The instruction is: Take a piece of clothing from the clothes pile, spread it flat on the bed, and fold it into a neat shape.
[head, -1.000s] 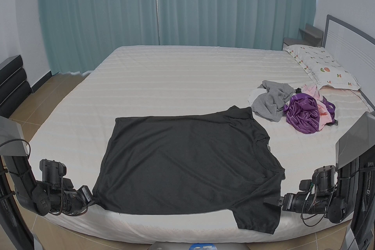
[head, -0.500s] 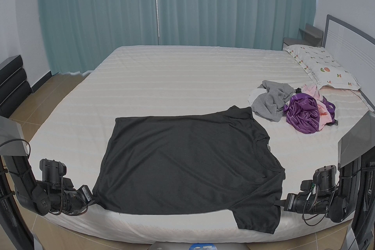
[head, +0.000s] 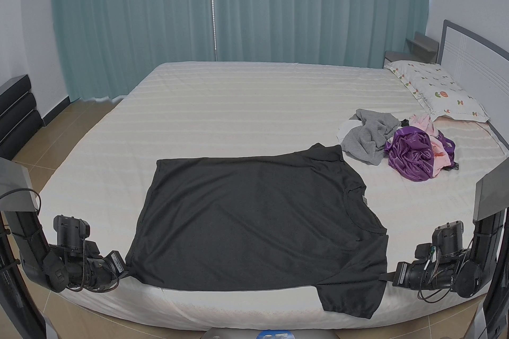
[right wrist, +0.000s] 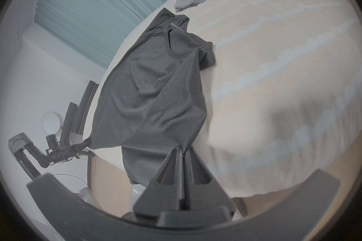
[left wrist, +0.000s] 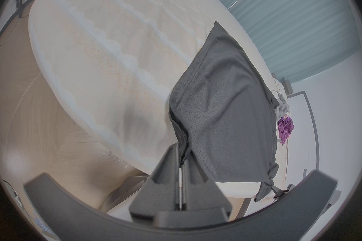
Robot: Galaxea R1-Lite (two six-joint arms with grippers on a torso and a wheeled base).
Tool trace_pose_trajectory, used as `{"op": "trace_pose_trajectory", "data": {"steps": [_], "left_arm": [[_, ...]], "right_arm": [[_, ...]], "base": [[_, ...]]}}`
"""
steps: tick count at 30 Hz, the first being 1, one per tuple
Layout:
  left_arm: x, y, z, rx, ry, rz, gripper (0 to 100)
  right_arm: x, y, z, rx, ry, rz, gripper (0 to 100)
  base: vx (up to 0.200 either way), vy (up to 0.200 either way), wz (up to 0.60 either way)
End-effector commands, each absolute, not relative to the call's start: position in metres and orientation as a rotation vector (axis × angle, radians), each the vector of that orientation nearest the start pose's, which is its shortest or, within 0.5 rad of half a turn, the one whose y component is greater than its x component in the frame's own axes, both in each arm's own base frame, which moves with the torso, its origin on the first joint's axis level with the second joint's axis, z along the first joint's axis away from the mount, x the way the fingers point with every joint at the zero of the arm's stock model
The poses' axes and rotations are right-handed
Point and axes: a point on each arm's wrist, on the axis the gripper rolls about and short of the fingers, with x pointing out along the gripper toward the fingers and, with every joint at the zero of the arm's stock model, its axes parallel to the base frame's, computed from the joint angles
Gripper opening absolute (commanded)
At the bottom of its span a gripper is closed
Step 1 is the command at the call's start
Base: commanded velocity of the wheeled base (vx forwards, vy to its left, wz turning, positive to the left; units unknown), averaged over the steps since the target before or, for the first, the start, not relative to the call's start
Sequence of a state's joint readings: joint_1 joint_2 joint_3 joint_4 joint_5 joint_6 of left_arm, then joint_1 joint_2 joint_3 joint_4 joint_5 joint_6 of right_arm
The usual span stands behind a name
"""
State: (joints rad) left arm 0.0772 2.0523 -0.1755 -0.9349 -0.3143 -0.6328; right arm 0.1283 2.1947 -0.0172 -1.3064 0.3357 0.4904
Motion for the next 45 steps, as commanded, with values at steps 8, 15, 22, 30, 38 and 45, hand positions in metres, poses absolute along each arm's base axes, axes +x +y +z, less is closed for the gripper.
{"op": "trace_pose_trajectory", "data": {"steps": [8, 15, 22, 30, 38, 45], "left_arm": [[0.209, 0.01, 0.015, -0.742, 0.896, 0.067, 0], [0.206, 0.01, 0.014, -0.721, 0.901, 0.086, 0], [0.199, 0.009, 0.013, -0.663, 0.916, 0.072, 0], [0.187, 0.009, 0.009, -0.559, 0.953, 0.067, 0], [0.177, 0.008, 0.006, -0.493, 0.984, 0.061, 0], [0.17, 0.008, 0.004, -0.449, 1.009, 0.043, 0]], "right_arm": [[0.179, 0.028, 0.01, 0.555, 0.979, 0.245, 0], [0.164, 0.027, 0.011, 0.508, 1.074, 0.25, 0], [0.159, 0.027, 0.014, 0.502, 1.097, 0.247, 0], [0.152, 0.028, 0.015, 0.476, 1.133, 0.249, 0], [0.147, 0.026, 0.017, 0.464, 1.152, 0.235, 0], [0.14, 0.026, 0.019, 0.432, 1.177, 0.22, 0]], "base": [[0.0, 0.0, 0.0], [0.0, 0.0, 0.0], [0.0, 0.0, 0.0], [0.0, 0.0, 0.0], [0.0, 0.0, 0.0], [0.0, 0.0, 0.0]]}}
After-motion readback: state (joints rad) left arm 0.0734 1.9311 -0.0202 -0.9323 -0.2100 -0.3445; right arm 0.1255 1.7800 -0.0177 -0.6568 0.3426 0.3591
